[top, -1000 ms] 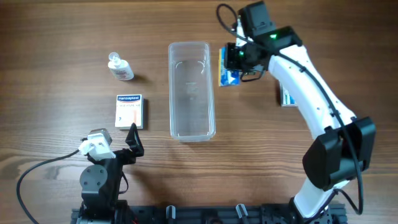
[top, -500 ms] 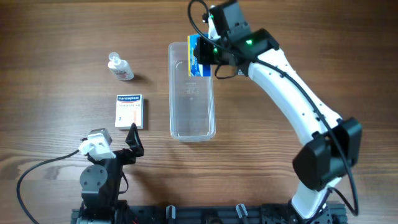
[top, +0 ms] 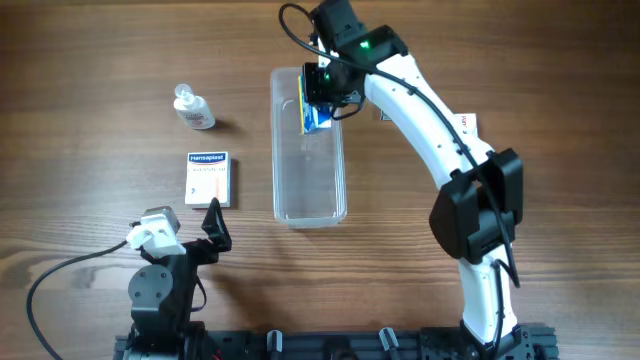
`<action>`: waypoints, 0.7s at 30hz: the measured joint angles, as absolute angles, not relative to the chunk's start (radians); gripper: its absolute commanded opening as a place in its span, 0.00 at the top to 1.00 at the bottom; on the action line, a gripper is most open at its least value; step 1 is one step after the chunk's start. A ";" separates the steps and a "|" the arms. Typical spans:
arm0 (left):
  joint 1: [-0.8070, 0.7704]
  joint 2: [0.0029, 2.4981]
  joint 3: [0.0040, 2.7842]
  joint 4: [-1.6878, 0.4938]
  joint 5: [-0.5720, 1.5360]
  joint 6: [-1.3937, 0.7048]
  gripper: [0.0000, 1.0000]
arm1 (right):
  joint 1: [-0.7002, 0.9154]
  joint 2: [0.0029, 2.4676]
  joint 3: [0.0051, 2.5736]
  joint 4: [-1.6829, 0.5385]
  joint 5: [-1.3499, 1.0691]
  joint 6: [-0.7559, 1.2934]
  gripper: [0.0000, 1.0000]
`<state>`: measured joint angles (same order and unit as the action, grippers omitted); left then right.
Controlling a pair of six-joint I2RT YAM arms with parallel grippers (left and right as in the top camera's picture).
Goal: Pack container
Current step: 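Lift the Vicks box and carry it over the clear container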
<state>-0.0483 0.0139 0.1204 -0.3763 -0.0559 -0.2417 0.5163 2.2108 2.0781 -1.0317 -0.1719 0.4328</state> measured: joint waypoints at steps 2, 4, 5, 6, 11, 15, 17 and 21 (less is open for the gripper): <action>-0.048 0.014 0.120 -0.376 -0.056 -0.242 0.00 | 0.516 2.211 2.086 -1.045 -0.162 0.433 0.88; -0.048 0.014 0.120 -0.376 -0.056 -0.242 0.00 | 0.516 2.211 2.090 -1.051 -0.152 0.433 0.88; -0.048 0.014 0.120 -0.376 -0.056 -0.242 0.00 | 0.516 2.211 2.091 -1.051 -0.148 0.433 0.88; -0.048 0.014 0.120 -0.376 -0.056 -0.242 0.00 | 0.516 2.213 2.091 -1.051 -0.144 0.433 0.89; -0.048 0.014 0.120 -0.376 -0.056 -0.242 0.00 | 0.517 2.245 2.099 -1.040 -0.121 0.433 0.89; -0.048 0.014 0.120 -0.376 -0.056 -0.242 0.00 | 0.522 2.301 2.099 -1.024 -0.111 0.433 0.90; -0.048 0.014 0.120 -0.376 -0.056 -0.242 0.00 | 0.525 2.323 2.099 -1.024 -0.103 0.433 0.90; -0.048 0.014 0.120 -0.376 -0.056 -0.242 0.00 | 0.528 2.342 2.099 -1.002 -0.084 0.433 0.92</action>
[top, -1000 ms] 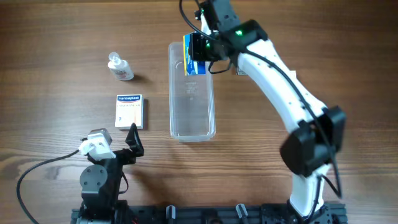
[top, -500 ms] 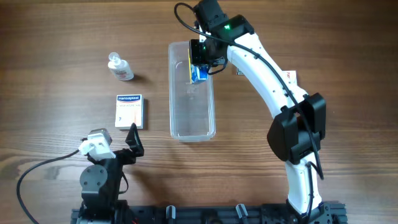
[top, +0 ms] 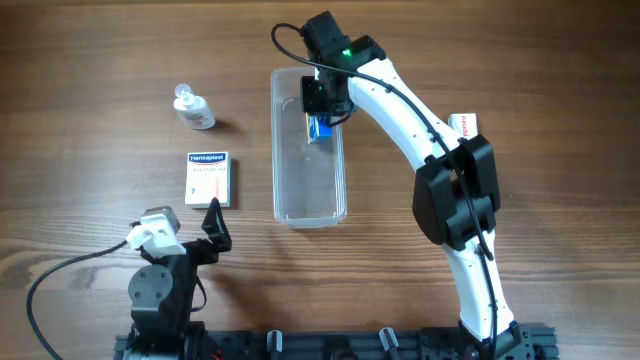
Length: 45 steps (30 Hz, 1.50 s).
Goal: Pack container
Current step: 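Lift the Vicks box and carry it over the clear container, then lower the Vicks box into the container and open the right gripper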
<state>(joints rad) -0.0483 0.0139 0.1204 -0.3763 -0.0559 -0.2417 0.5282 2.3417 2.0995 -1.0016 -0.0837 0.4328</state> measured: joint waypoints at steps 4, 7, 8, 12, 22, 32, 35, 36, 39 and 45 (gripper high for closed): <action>-0.048 0.014 0.120 -0.376 -0.056 -0.242 0.00 | 0.529 2.342 2.099 -0.969 -0.063 0.433 0.93; -0.048 0.014 0.120 -0.376 -0.056 -0.242 0.00 | 0.529 2.342 2.099 -0.957 -0.051 0.433 0.93; -0.048 0.014 0.120 -0.376 -0.056 -0.242 0.00 | 0.529 2.344 2.099 -0.957 -0.049 0.433 0.93; -0.048 0.014 0.120 -0.376 -0.056 -0.242 0.00 | 0.532 2.353 2.099 -0.952 -0.040 0.433 0.93; -0.048 0.014 0.120 -0.376 -0.056 -0.242 0.00 | 0.551 2.355 2.099 -0.911 -0.017 0.433 0.90; -0.048 0.014 0.120 -0.376 -0.056 -0.242 0.00 | 0.556 2.355 2.099 -0.903 -0.017 0.433 0.83; -0.048 0.014 0.120 -0.376 -0.056 -0.242 0.00 | 0.556 2.355 2.099 -0.900 -0.017 0.433 0.83; -0.048 0.014 0.120 -0.376 -0.056 -0.242 0.00 | 0.556 2.355 2.099 -0.897 -0.017 0.433 0.83; -0.048 0.014 0.120 -0.376 -0.056 -0.242 0.00 | 0.557 2.355 2.099 -0.885 -0.017 0.433 0.87; -0.048 0.014 0.120 -0.376 -0.056 -0.242 0.00 | 0.569 2.355 2.099 -0.854 -0.018 0.433 0.87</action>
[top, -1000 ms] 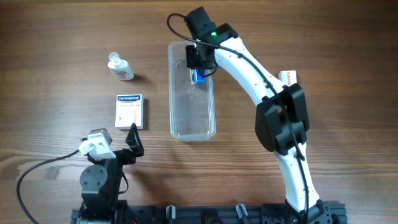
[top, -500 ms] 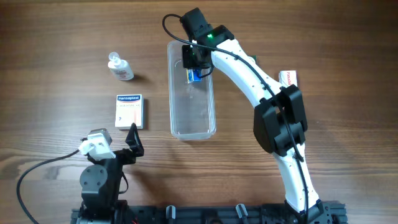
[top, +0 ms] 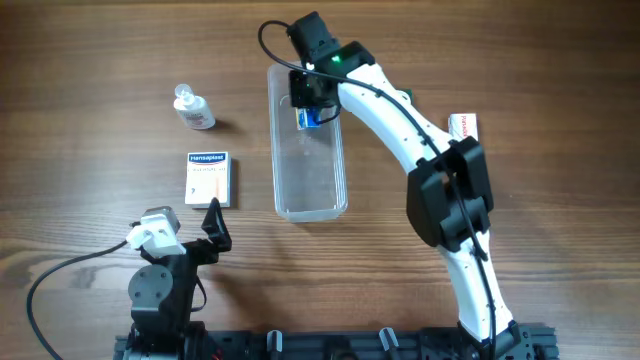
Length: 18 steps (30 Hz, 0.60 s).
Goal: Pack container
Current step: 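Lower the Vicks box into the container and open the right gripper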
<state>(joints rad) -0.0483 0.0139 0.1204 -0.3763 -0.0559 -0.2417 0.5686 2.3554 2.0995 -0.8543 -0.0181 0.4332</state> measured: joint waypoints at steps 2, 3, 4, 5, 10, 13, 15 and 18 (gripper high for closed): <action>-0.048 0.014 0.120 -0.376 -0.056 -0.242 0.00 | 0.579 2.355 2.099 -0.842 -0.018 0.433 0.87; -0.048 0.014 0.120 -0.377 -0.056 -0.242 0.00 | 0.585 2.355 2.099 -0.836 -0.018 0.433 0.87; -0.048 0.014 0.120 -0.376 -0.056 -0.242 0.00 | 0.589 2.355 2.099 -0.833 -0.018 0.433 0.87; -0.048 0.014 0.120 -0.376 -0.056 -0.242 0.00 | 0.600 2.355 2.099 -0.830 -0.018 0.433 0.87; -0.048 0.014 0.120 -0.376 -0.056 -0.242 0.00 | 0.628 2.355 2.099 -0.828 -0.018 0.434 0.87; -0.048 0.014 0.120 -0.376 -0.056 -0.242 0.00 | 0.633 2.358 2.099 -0.828 -0.018 0.439 0.87; -0.048 0.014 0.120 -0.376 -0.056 -0.242 0.00 | 0.632 2.363 2.099 -0.828 -0.018 0.446 0.87; -0.048 0.014 0.120 -0.376 -0.056 -0.242 0.00 | 0.632 2.376 2.099 -0.828 -0.017 0.456 0.87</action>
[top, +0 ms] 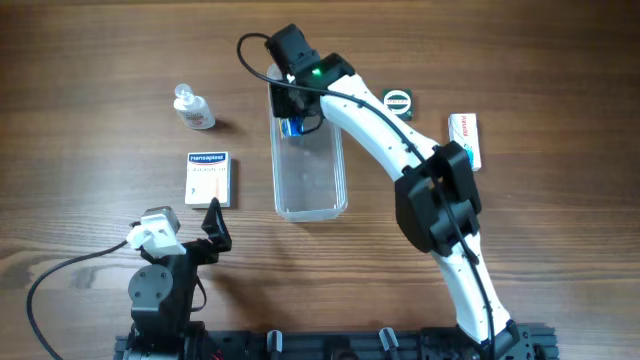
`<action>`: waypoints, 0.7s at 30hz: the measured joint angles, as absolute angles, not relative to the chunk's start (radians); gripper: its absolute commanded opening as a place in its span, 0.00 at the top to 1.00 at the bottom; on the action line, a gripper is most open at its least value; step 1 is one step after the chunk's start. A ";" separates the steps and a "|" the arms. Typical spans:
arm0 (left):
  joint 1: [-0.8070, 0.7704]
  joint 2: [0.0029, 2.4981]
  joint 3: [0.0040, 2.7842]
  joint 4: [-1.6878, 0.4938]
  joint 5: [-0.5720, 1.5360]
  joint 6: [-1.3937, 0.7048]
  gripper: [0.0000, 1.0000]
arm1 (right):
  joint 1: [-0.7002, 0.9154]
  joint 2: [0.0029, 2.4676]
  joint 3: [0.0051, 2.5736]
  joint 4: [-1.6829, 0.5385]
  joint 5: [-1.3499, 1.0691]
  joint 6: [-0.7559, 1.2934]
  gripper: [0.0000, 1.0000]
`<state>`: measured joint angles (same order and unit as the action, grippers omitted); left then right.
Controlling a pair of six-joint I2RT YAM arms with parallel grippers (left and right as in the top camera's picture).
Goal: Pack container
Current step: 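Lower the Vicks box into the container and open the right gripper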
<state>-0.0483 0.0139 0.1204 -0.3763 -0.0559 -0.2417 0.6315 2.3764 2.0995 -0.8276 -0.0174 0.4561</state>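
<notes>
A clear plastic container (311, 185) lies lengthwise in the middle of the table. My right gripper (293, 118) reaches over its far left corner and is shut on a small blue packet (292, 128), which hangs inside the container's far end. The left gripper (213, 218) is parked near the front edge, away from everything; whether its fingers are open or shut is unclear from above.
A small clear bottle (193, 108) lies at the far left. A white Hansaplast box (208, 179) sits left of the container. A round green-and-white tin (398, 100) and a white-and-red box (466, 138) lie to the right.
My right gripper has shifted left and slightly farther back with the blue packet, from the container's far middle to its far left corner. The round tin is now uncovered.
The right gripper first held the blue packet over the container's far right side. Then it was lower inside the far end, then more to the left, and now sits at the far left corner. The left arm and loose items stayed put.
</notes>
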 measured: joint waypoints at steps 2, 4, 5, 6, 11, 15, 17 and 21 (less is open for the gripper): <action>-0.048 0.014 0.120 -0.376 -0.056 -0.242 0.00 | 0.632 2.387 2.099 -0.823 -0.017 0.467 0.86; -0.048 0.014 0.120 -0.376 -0.056 -0.242 0.00 | 0.632 2.393 2.099 -0.818 -0.017 0.475 0.82; -0.048 0.014 0.120 -0.376 -0.056 -0.242 0.00 | 0.632 2.394 2.099 -0.805 -0.017 0.479 0.76; -0.048 0.014 0.120 -0.376 -0.056 -0.242 0.00 | 0.632 2.394 2.099 -0.799 -0.017 0.479 0.74; -0.048 0.014 0.120 -0.376 -0.056 -0.242 0.00 | 0.632 2.394 2.099 -0.787 -0.017 0.492 0.66; -0.048 0.014 0.120 -0.376 -0.056 -0.242 0.00 | 0.632 2.394 2.099 -0.780 -0.019 0.493 0.65; -0.048 0.014 0.120 -0.376 -0.056 -0.242 0.00 | 0.632 2.394 2.099 -0.780 -0.025 0.494 0.64; -0.048 0.014 0.120 -0.376 -0.056 -0.242 0.00 | 0.632 2.394 2.099 -0.780 -0.038 0.494 0.63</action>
<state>-0.0483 0.0139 0.1204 -0.3763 -0.0559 -0.2417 0.6315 2.3943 2.0995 -0.7795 -0.0383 0.4938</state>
